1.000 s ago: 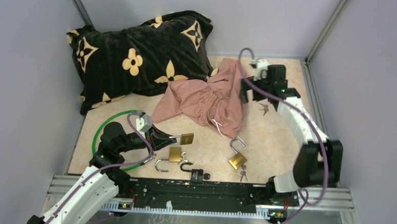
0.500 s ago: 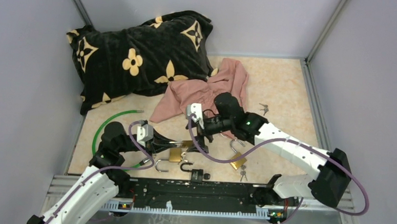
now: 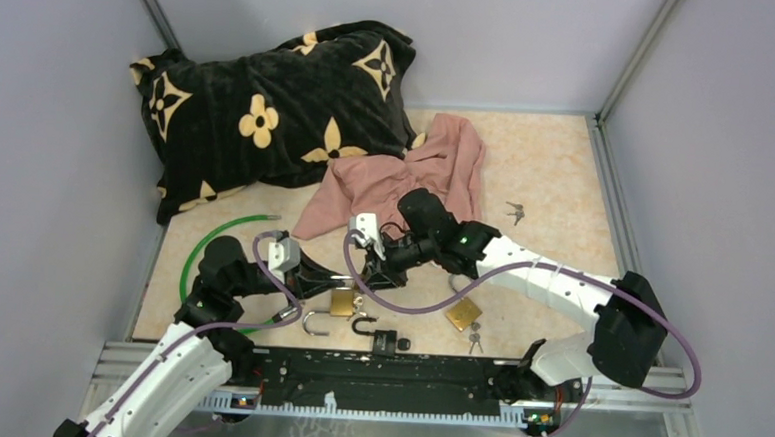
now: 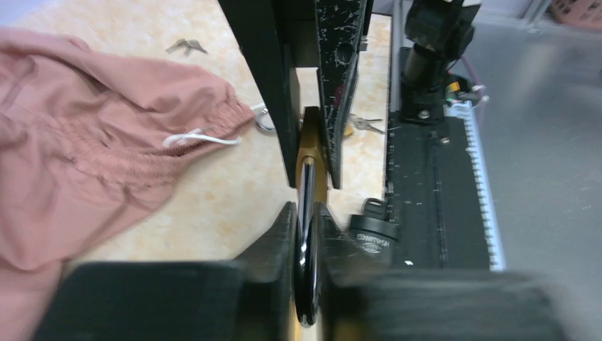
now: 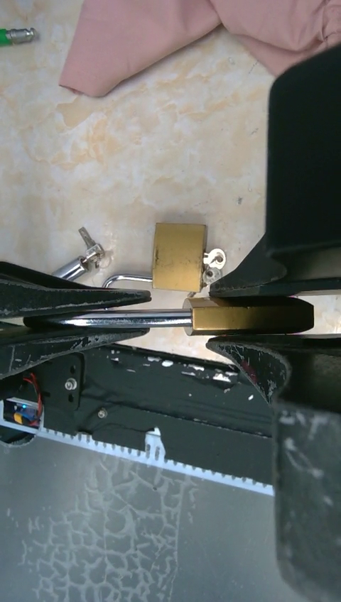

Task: Lock with the key
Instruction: Place the lock at the center of the board.

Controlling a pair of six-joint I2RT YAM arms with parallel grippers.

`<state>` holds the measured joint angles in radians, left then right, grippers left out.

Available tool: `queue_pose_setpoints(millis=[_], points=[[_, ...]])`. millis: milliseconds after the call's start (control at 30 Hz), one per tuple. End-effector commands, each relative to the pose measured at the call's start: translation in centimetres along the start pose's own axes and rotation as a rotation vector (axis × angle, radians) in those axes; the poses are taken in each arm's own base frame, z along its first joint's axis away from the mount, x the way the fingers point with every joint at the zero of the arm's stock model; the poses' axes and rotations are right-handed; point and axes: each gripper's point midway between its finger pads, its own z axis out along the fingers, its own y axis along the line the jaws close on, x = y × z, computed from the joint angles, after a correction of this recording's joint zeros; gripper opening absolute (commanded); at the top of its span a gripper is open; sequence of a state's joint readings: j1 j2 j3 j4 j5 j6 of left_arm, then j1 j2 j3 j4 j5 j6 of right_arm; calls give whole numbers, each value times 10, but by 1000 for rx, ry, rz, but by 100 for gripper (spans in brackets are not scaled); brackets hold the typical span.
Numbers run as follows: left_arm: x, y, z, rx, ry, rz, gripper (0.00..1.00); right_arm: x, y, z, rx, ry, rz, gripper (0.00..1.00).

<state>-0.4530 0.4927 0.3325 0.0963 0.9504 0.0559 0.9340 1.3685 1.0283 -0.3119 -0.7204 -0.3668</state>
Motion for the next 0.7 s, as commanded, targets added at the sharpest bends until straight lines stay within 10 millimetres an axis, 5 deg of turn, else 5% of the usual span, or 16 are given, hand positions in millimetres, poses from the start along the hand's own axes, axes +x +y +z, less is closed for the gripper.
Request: queue_pose_setpoints(millis=[0,33,67,233,333,500,667], points=[[-40,-1,0,1,-95,121,55,-24,-22,-10,94,-41,53,0],[-40,2,0,-21,-101,103,92,-22,-33,-16,133,-52,98,0],[-41,6,-1,-50,-108,91,98,-18,-48,-26,182,-69,155,0],[-37,30,-7,-215,-131,1,99,25,-130,-114,453,-199,508,0],[-29,43,-13,-302,-136,-36,99,83,-175,-193,672,-265,783,0],[-17,53,-21,-378,-151,-100,99,177,-202,-277,904,-291,1111,0],[-21,54,-25,-395,-179,-87,99,237,-209,-330,1062,-351,1284,0]])
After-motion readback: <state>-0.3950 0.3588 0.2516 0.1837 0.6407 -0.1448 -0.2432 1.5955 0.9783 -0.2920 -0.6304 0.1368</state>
